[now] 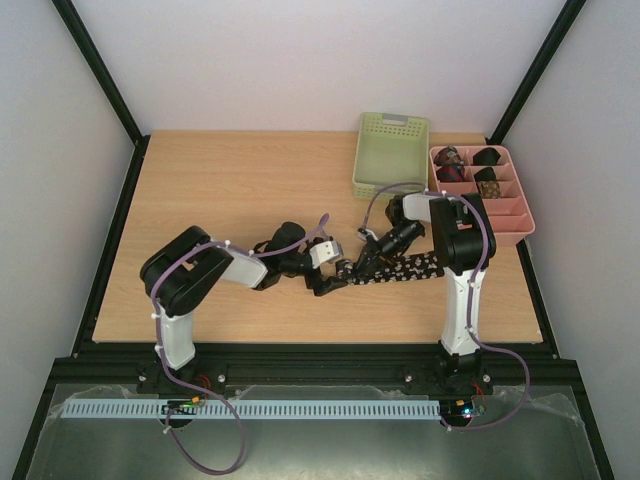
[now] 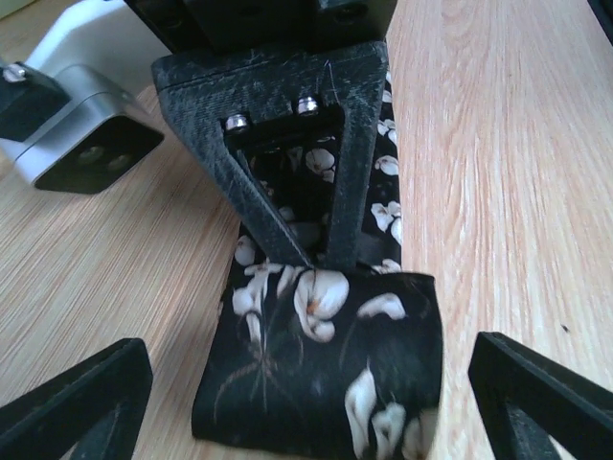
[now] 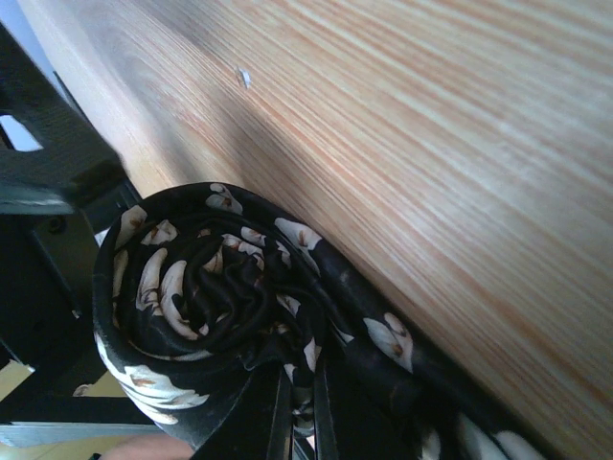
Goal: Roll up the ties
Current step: Roll the tie at the center of the board.
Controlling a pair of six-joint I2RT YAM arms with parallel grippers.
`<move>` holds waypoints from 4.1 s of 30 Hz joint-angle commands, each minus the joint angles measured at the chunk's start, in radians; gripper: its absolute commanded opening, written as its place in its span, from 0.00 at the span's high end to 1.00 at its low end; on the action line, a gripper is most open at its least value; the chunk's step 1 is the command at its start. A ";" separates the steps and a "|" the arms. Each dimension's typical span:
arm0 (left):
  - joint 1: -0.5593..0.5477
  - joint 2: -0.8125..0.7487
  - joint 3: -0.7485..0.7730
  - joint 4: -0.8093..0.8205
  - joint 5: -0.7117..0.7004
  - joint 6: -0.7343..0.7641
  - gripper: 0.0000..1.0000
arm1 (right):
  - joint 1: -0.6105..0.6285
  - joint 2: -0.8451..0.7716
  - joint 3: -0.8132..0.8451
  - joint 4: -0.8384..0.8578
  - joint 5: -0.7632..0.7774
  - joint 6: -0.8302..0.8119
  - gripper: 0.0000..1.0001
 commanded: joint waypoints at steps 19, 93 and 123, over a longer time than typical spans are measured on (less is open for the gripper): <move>-0.040 0.080 0.130 -0.367 -0.240 0.142 0.72 | -0.083 -0.071 0.082 -0.083 0.048 0.008 0.58; -0.071 0.143 0.240 -0.519 -0.211 0.198 0.62 | 0.015 -0.110 0.015 -0.043 -0.054 0.043 0.53; -0.071 0.130 0.299 -0.336 -0.006 0.040 0.18 | -0.058 -0.097 -0.122 0.113 0.324 -0.011 0.98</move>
